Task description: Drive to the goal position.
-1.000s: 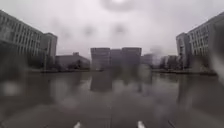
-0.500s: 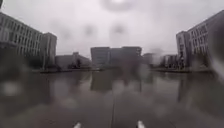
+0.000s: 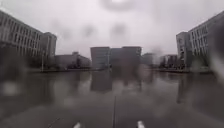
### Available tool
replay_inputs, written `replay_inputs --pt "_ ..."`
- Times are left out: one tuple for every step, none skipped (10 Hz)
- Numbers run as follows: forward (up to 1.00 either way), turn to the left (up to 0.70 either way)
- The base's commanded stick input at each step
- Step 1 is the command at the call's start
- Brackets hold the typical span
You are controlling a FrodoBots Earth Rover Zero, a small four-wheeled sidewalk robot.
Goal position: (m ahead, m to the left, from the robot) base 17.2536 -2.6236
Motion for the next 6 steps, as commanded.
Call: replay_inputs --pt "0.70 -0.05" --pt "0.70 -0.10" --pt "0.70 -0.14" --pt "0.70 -0.11" --pt "0.70 -0.02" --pt "0.70 0.00"
